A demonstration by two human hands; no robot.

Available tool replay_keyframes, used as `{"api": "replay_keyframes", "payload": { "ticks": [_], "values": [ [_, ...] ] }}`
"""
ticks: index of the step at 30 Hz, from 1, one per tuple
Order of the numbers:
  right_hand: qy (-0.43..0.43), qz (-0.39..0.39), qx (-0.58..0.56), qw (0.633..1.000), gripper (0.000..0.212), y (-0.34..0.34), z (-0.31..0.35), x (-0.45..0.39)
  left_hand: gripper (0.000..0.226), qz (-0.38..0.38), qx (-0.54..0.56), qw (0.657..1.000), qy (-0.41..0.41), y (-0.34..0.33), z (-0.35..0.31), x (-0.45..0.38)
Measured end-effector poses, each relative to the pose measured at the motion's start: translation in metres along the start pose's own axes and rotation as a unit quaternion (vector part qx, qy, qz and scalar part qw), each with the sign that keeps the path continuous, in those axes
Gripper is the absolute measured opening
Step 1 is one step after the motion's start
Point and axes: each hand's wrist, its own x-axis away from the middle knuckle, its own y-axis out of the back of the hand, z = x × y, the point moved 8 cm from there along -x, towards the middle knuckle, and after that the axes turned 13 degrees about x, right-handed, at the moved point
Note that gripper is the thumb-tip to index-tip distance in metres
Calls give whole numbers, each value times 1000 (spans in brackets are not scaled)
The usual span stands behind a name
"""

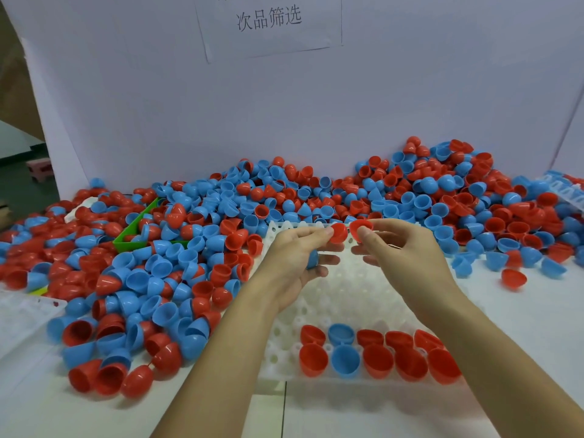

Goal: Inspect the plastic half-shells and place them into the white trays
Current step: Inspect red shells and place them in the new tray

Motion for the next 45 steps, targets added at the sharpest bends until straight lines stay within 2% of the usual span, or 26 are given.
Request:
{"api": "replay_keyframes", "payload": {
  "ticks": [2,5,8,11,13,15,18,21,24,27,30,32,34,38,40,45],
  "values": [
    [-1,15,-4,1000,14,-4,0,0,22,1,10,1000,0,0,1,0],
    [27,46,63,997,5,-11,5,2,19,-29,19,999,-19,6,-2,-3],
    [48,66,114,990,21,-16,8,5,20,-59,37,997,-15,12,-2,-3],
    [28,75,103,991,40,-17,8,6,23,-61,39,997,-7,13,0,-4],
    [37,62,114,991,29,-15,10,6,24,-53,26,998,-4,12,0,-5],
    [72,48,144,986,2,-12,14,8,26,-38,3,999,-3,11,0,-6],
    [152,42,166,973,29,-15,25,14,34,-1,-46,999,0,5,2,-5],
    [212,21,183,960,37,-18,36,19,51,24,-82,996,9,0,5,-2],
    [212,9,207,955,35,-16,36,18,48,-7,-61,998,2,7,0,-4],
    [202,40,226,952,25,-20,40,19,42,-93,-3,995,-34,28,-13,-6],
    [212,153,279,924,12,-43,55,28,36,-193,59,978,-58,55,-19,-4],
    [235,221,312,894,6,-60,70,40,34,-228,88,968,-55,68,-18,-1],
    [254,266,354,860,3,-75,83,51,36,-211,133,967,-46,71,-18,0],
    [248,349,468,773,14,-107,79,71,28,-167,179,968,-58,62,-21,1],
    [231,362,480,765,17,-112,74,74,22,-168,178,968,-61,60,-20,1],
    [228,349,476,775,22,-110,67,70,19,-160,168,971,-62,56,-20,1]
  ]
}}
